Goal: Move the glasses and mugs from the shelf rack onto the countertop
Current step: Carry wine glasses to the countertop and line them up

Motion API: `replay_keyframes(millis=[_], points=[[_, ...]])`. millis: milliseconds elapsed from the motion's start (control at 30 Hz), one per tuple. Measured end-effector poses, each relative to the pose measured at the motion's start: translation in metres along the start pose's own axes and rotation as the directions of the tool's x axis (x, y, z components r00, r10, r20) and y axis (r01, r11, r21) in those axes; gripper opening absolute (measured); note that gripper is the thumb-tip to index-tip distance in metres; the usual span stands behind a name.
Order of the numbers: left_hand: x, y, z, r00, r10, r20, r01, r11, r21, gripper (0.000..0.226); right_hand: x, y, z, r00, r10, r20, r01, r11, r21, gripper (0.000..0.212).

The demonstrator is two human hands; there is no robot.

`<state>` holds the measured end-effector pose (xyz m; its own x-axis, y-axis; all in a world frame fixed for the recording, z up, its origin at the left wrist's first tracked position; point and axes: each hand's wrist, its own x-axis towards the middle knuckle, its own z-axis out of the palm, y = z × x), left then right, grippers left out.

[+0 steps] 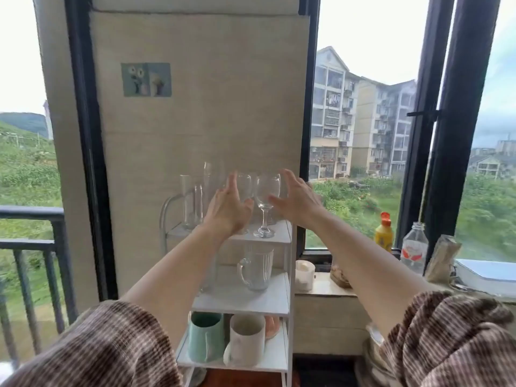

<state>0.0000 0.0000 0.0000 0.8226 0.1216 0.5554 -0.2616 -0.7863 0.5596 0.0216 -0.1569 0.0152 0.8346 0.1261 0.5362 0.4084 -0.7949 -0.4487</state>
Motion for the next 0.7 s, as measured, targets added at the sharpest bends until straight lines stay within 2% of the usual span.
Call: replay_keyframes(millis=[167, 300, 433, 567, 700], points=[[0.025, -0.012, 0.007, 1.0, 0.005, -0.002, -0.005, 1.0, 0.016, 0.076, 0.021, -0.004, 0.012, 0.999, 0.03, 0.045, -0.032, 0.998, 0.045, 0.057], [0.034, -0.024, 0.013, 0.995, 0.082, -0.048, -0.085, 0.995, -0.054, 0.051, 0.024, -0.003, 0.02, 0.999, -0.001, -0.039, 0.006, 0.99, 0.142, 0.037], [0.031, -0.032, 0.017, 0.972, 0.171, -0.159, -0.189, 0.976, -0.109, 0.033, 0.017, -0.005, 0.022, 0.988, -0.011, -0.151, 0.041, 0.98, 0.194, 0.038], [0.019, -0.037, 0.01, 0.941, 0.232, -0.247, -0.278, 0.945, -0.17, 0.032, 0.004, -0.012, 0.013, 0.974, 0.008, -0.225, 0.056, 0.959, 0.277, 0.038], [0.006, -0.027, -0.008, 0.89, 0.317, -0.328, -0.397, 0.893, -0.213, 0.036, -0.013, -0.017, -0.01, 0.949, 0.038, -0.314, 0.077, 0.935, 0.347, 0.053]])
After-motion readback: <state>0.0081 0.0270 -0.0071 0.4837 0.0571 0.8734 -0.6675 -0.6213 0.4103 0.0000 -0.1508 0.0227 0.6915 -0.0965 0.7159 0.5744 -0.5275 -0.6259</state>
